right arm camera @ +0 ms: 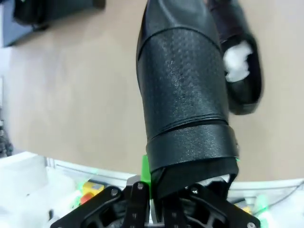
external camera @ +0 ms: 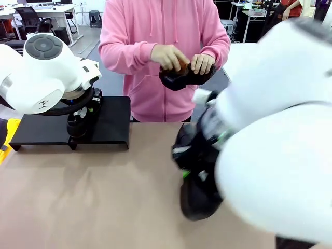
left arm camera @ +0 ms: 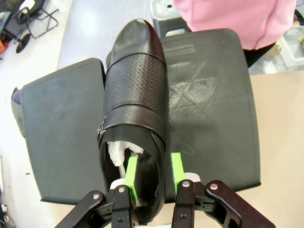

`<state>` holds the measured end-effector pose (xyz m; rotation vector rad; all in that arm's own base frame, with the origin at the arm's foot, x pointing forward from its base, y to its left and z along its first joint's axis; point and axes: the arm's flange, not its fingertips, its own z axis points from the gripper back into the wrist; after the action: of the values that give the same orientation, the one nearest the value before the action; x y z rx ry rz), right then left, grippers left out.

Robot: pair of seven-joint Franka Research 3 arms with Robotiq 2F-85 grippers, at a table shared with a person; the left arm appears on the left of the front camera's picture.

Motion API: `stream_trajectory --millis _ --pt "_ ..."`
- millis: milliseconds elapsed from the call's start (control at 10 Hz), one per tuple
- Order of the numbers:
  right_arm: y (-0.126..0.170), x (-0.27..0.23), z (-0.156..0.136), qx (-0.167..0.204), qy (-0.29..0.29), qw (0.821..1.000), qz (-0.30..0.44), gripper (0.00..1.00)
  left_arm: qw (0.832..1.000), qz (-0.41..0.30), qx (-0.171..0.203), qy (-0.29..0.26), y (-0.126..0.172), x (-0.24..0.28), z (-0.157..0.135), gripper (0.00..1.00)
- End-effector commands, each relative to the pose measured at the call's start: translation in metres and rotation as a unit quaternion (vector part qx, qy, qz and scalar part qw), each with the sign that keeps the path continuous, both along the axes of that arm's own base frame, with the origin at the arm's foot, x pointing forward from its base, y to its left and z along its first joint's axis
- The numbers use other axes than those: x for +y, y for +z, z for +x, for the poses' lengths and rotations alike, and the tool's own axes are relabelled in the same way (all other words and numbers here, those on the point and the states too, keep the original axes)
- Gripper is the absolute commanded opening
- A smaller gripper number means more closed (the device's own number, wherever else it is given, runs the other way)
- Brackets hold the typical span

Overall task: Organize the shoes by placing them on the stand.
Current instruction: Pick up one Shoe and place it in the middle of the table.

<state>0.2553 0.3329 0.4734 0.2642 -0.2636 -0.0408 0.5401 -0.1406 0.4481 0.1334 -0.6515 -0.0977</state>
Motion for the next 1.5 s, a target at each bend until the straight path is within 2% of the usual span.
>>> stream_trajectory --millis 0,200,700,800,1200,1300,1400 --pt "-0.026 0.029 0.034 -0.003 -0.013 1.000 -0.004 0.00 1.000 0.005 -0.007 0.000 0.001 0.001 0.001 0.37" --pt "-0.055 0.050 0.045 0.003 -0.009 1.000 -0.004 0.00 1.000 0.005 -0.007 0.000 0.001 0.001 0.001 0.37" --pt "-0.101 0.076 0.051 0.039 -0.016 0.999 -0.016 0.00 1.000 0.005 -0.007 0.000 0.001 0.001 0.001 0.37" --pt "-0.101 0.076 0.051 0.041 -0.017 0.999 -0.013 0.14 1.000 0.005 -0.007 0.000 0.001 0.001 0.001 0.37" --pt "-0.081 0.069 0.048 0.036 -0.019 0.999 0.010 0.89 1.000 0.005 -0.007 0.000 0.001 0.001 0.001 0.37" --pt "-0.071 0.063 0.043 0.036 -0.023 0.999 0.022 1.00 1.000 0.005 -0.007 0.000 0.001 0.001 0.001 0.37" --pt "-0.055 0.053 0.037 0.034 -0.024 0.998 0.040 1.00 1.000 0.005 -0.007 0.000 0.001 0.001 0.001 0.37"
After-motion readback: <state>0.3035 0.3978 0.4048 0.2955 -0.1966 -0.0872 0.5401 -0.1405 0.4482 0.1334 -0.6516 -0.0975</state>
